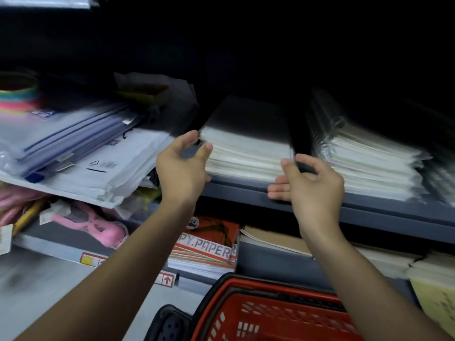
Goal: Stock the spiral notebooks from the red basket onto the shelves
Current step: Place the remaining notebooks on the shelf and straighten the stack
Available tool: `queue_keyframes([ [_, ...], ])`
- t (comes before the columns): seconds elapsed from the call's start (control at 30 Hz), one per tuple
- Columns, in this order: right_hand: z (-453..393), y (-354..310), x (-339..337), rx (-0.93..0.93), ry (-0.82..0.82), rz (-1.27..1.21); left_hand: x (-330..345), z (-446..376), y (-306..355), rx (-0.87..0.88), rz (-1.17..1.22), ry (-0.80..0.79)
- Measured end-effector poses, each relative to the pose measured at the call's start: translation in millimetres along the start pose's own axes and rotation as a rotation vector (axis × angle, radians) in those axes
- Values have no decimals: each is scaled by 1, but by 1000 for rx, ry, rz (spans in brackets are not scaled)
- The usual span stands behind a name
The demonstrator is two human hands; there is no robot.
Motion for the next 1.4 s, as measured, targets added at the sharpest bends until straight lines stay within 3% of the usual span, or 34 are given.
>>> queue_keyframes([
  [0.23, 44, 3, -45, 77, -167, 112, -12, 78, -25, -109, 30, -104],
  [0.57, 131, 73, -150, 292, -464, 590, 9, 181, -108, -425, -65, -395],
  [0.7, 149, 131, -199, 459, -468, 822, 22, 208, -161, -364, -420, -571],
  [0.8, 158, 166, -218, 551, -525, 1036, 38, 241, -194, -220, -888, -952],
  [0.87, 164, 182, -218, 634, -586, 1098, 40, 262, -208, -149, -1071, -1114],
  [0.97, 167, 204, -230, 795, -576, 1190, 36, 270, -219, -64, -1225, -1122],
  [1.13, 188, 225, -249, 1116, -535, 1052, 30, 268, -236, -251, -1285, -1221],
  [1.27, 192, 223, -247, 1157, -457, 952, 30, 267, -240, -322, -1256, -1221],
  [1.4, 198, 221, -249, 1113, -421, 920, 26, 269, -241, -434, -1131, -1089],
])
Point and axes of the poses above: each hand's wrist, its own z-axis away from the middle knuckle, its own x-axis out of the palm, y = z × x, the point moved 5 cm from there along -z, towards the middle knuckle, and after that the axes turned 10 degrees about -z, right-handed, at the moved point
